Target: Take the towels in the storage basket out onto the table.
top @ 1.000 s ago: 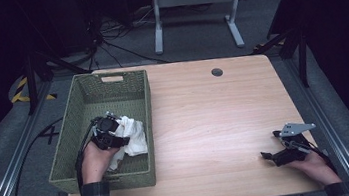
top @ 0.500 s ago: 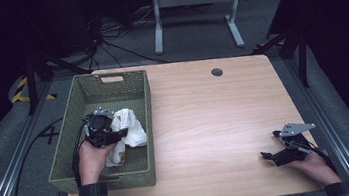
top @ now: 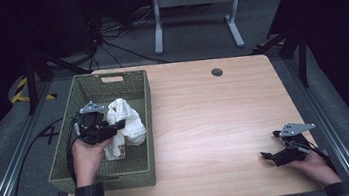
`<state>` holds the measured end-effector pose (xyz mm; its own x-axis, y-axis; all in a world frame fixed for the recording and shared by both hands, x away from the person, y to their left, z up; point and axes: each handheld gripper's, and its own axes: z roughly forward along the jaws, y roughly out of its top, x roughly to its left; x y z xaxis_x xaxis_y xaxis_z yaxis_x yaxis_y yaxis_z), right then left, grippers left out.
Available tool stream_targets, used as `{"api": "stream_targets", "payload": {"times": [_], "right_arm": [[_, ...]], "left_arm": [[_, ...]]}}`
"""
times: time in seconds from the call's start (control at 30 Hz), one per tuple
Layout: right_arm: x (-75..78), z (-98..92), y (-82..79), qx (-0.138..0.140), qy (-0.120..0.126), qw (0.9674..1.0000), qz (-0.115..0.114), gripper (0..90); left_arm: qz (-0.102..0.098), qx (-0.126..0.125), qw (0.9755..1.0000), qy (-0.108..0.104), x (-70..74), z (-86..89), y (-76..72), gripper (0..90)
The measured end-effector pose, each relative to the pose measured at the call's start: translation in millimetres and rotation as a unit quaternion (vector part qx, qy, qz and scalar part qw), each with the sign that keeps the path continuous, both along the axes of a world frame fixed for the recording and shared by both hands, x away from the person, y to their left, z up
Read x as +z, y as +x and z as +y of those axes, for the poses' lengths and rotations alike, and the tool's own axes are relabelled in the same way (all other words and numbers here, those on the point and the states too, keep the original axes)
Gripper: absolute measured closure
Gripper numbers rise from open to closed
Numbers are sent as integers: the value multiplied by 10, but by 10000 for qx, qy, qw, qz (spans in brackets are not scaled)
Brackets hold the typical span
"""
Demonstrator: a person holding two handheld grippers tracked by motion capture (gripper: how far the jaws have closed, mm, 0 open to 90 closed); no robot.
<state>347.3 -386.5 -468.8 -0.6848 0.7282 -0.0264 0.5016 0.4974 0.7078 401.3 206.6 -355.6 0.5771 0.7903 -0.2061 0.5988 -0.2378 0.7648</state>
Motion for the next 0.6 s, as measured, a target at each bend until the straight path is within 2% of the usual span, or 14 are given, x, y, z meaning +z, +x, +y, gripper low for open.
{"api": "stream_targets", "payload": {"times": [0.07,0.13,0.3,0.33,0.6], "right_arm": [[0,0,0,0,2,10000,0,2],[0,0,0,-2,2,10000,2,2],[0,0,0,0,-1,10000,0,2],[0,0,0,0,-1,10000,-2,2],[0,0,0,-2,1,10000,1,2]], "left_arm": [[-63,-50,10000,-18,24,7,-4,738],[-175,-103,9996,-178,98,6,-26,739],[-275,-139,9991,-298,192,6,-48,742],[-343,-166,9985,-383,232,10,-48,742],[-443,-357,9974,-450,367,-10,-48,746]]}}
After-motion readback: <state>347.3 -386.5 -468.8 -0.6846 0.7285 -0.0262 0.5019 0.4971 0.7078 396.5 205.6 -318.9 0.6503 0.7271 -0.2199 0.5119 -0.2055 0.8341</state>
